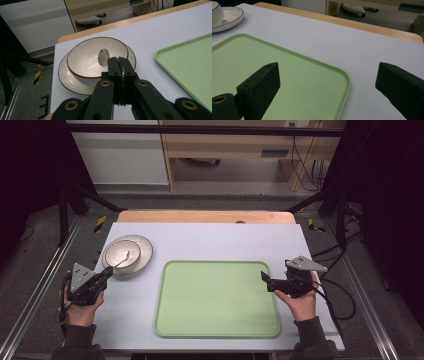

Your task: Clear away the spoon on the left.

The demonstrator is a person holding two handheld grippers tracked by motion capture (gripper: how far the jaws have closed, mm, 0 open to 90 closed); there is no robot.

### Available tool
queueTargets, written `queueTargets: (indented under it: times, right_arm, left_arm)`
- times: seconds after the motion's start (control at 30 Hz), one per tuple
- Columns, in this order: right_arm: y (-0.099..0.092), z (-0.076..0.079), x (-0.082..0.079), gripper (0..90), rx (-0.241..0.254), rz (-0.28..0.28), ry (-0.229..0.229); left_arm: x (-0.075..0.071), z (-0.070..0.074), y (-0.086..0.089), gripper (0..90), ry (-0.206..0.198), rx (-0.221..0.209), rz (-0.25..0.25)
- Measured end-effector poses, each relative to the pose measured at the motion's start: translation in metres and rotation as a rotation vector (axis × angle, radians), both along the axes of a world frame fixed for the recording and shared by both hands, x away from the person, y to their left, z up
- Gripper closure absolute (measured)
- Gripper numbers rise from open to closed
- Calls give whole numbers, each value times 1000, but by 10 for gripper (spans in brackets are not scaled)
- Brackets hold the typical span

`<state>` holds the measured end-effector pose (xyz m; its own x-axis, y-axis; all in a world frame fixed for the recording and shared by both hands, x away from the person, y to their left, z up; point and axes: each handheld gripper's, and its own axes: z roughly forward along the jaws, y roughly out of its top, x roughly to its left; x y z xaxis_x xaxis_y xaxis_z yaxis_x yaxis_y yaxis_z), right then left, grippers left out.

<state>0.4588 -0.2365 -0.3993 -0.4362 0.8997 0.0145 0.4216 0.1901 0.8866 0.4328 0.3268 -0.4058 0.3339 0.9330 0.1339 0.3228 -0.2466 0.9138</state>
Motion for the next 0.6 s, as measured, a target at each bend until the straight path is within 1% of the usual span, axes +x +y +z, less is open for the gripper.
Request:
queueTargets:
  times: [0.27,0.37,0.4,0.6]
  right_arm:
    - [0,-1,1,58,-9,1,2]
    - [-1,0,0,58,1,1,3]
    - [-1,0,0,58,-6,2,-1]
    - [-2,1,0,58,2,0,-1]
  left_arm:
    - [-5,6,0,891,-23,-6,-2]
    - [-6,8,0,891,-32,-3,-5]
    - [-7,9,0,891,-33,-2,-5]
    - [-10,13,-2,891,-44,-2,-9]
